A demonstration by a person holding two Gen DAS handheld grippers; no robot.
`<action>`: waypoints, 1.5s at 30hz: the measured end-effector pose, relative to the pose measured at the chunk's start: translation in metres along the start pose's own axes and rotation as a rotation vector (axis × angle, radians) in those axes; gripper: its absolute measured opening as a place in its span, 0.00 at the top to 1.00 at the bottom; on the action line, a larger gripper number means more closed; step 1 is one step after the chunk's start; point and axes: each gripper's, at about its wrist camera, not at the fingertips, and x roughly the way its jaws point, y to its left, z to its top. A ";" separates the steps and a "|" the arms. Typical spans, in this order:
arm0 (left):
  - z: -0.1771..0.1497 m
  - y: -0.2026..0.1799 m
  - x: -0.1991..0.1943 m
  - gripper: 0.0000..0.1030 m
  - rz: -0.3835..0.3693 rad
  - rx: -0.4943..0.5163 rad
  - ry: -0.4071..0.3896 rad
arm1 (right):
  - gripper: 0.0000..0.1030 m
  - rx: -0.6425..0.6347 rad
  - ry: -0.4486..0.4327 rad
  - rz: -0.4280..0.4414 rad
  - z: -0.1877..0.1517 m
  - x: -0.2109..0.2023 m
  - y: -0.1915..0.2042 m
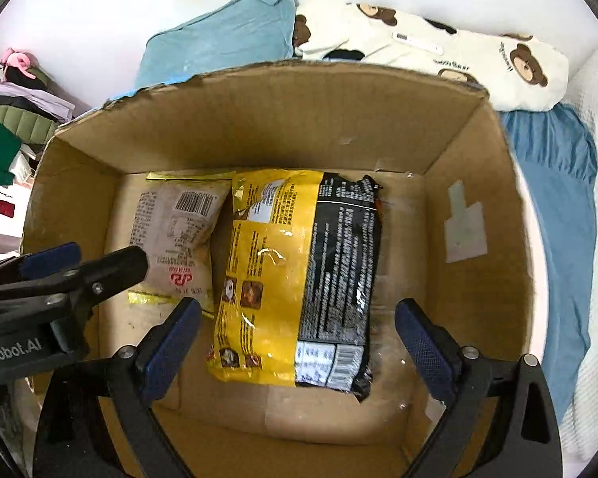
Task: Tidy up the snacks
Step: 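Carry both packets into the cardboard box and open both tools, then move both tools back over the snack pile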
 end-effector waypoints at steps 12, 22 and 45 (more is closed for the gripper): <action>-0.054 0.001 -0.053 0.11 0.013 0.024 -0.137 | 0.03 0.009 -0.089 -0.018 -0.071 -0.054 0.004; -0.103 0.004 -0.095 0.11 -0.046 0.051 -0.204 | 0.04 0.026 -0.189 -0.041 -0.117 -0.109 0.014; -0.348 -0.033 0.065 0.11 -0.008 0.447 0.328 | 0.03 0.233 0.064 0.057 -0.325 -0.038 -0.049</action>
